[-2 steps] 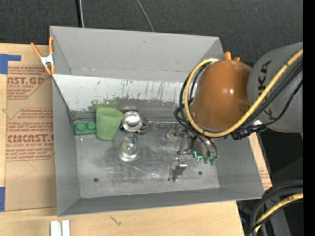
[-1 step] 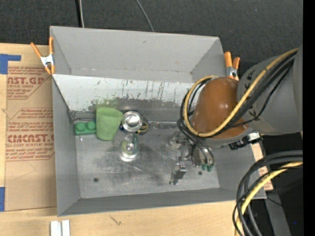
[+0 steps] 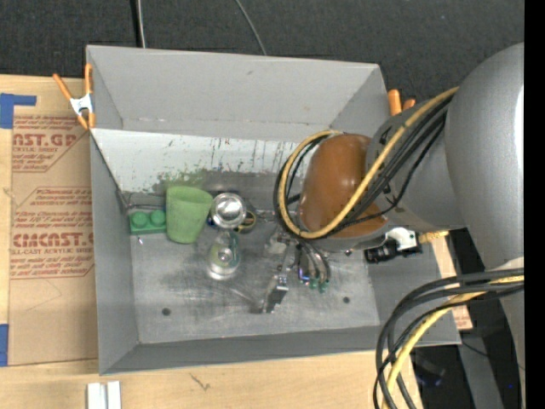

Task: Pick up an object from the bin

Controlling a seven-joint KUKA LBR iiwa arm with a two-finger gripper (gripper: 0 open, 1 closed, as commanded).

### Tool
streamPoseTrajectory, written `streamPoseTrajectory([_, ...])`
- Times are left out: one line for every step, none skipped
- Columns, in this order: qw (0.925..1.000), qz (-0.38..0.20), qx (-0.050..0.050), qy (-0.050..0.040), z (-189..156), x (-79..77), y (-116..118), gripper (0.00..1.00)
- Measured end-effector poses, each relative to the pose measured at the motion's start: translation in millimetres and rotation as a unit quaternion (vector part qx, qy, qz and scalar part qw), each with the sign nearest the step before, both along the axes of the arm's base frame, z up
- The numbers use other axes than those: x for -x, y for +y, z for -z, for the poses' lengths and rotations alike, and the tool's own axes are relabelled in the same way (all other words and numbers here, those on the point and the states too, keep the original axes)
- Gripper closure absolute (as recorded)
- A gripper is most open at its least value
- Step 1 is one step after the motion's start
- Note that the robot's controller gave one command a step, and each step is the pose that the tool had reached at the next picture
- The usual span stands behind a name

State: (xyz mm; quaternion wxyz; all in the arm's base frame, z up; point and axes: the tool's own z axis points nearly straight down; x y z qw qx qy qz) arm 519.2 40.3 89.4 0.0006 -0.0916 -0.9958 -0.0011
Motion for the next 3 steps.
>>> streamPoseTrajectory([0.9853,0.171,0.0,-0.0065,11.6,-15.2,108.0,0.0])
streamPoseTrajectory([0.9853,0.171,-0.001,-0.0111,10.2,-17.7,106.9,1.0])
streamPoseTrajectory([0.9832,0.182,0.0,-0.0009,-19.7,-30.3,146.9,1.0])
